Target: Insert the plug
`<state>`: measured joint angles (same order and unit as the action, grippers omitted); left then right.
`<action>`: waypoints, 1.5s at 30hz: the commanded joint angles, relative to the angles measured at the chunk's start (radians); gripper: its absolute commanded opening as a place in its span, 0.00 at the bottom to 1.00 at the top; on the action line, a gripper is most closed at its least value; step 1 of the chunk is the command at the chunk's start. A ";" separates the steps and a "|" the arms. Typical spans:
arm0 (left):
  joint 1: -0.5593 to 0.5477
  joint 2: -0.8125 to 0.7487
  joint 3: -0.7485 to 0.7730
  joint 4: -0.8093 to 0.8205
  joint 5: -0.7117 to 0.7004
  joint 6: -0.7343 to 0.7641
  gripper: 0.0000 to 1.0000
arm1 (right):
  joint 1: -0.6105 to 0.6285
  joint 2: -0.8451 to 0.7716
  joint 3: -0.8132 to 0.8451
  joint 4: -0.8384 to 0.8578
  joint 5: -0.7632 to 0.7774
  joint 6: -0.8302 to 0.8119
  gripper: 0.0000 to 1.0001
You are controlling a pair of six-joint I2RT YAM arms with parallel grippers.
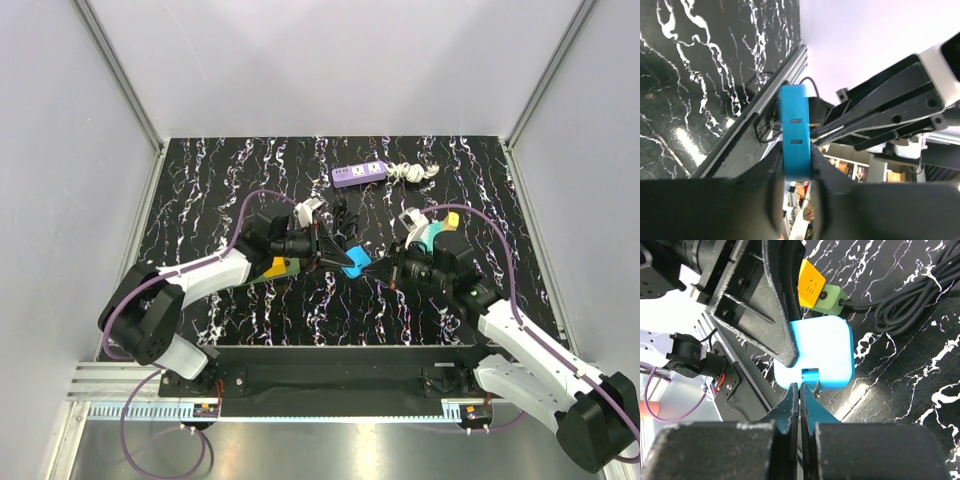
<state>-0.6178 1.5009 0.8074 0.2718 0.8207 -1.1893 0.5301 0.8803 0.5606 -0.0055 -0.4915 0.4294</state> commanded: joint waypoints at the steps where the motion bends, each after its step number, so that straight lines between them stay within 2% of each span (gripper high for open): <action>1: -0.005 -0.010 -0.008 0.156 0.052 -0.049 0.13 | 0.008 -0.030 -0.014 0.053 -0.007 -0.006 0.00; 2: -0.003 -0.013 -0.014 0.167 0.052 -0.058 0.03 | 0.008 -0.027 -0.018 0.053 -0.004 0.003 0.01; 3: -0.003 -0.018 -0.017 0.176 0.052 -0.062 0.00 | 0.008 -0.023 -0.024 0.052 -0.002 0.026 0.06; 4: -0.003 -0.028 -0.019 0.184 0.044 -0.062 0.00 | 0.008 -0.017 -0.025 0.052 -0.004 0.040 0.21; 6: -0.002 -0.045 -0.007 0.155 0.025 -0.012 0.00 | 0.007 0.006 -0.030 0.052 -0.018 0.083 0.27; 7: -0.003 -0.071 0.001 0.080 -0.004 0.023 0.00 | 0.008 0.011 -0.030 0.052 -0.019 0.103 0.36; 9: -0.003 -0.106 0.039 -0.021 -0.053 0.161 0.00 | 0.008 0.008 -0.034 0.052 0.008 0.173 0.47; 11: -0.003 -0.172 0.053 -0.124 -0.132 0.258 0.00 | 0.008 -0.010 -0.042 0.058 0.060 0.230 0.53; 15: -0.003 -0.261 0.052 -0.167 -0.190 0.342 0.00 | 0.008 -0.014 -0.044 0.110 0.048 0.353 0.56; 20: -0.003 -0.312 0.020 -0.119 -0.164 0.373 0.00 | 0.007 0.069 0.019 0.150 -0.065 0.387 0.56; 24: -0.003 -0.334 0.001 -0.108 -0.178 0.395 0.00 | 0.007 0.088 0.002 0.284 -0.148 0.442 0.50; 28: -0.003 -0.340 0.001 -0.120 -0.187 0.422 0.00 | 0.008 0.092 -0.007 0.366 -0.214 0.470 0.52; 32: -0.003 -0.349 0.003 -0.115 -0.181 0.430 0.00 | 0.008 0.089 0.004 0.354 -0.213 0.473 0.58; 39: -0.005 -0.372 -0.020 -0.089 -0.170 0.422 0.00 | 0.008 0.100 0.028 0.345 -0.202 0.471 0.58; 45: -0.005 -0.404 -0.043 -0.088 -0.167 0.424 0.00 | 0.008 0.100 0.019 0.371 -0.200 0.488 0.50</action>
<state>-0.6182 1.1339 0.7708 0.1261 0.6498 -0.7826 0.5365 0.9813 0.5465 0.3027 -0.6750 0.9020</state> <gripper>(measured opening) 0.232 0.508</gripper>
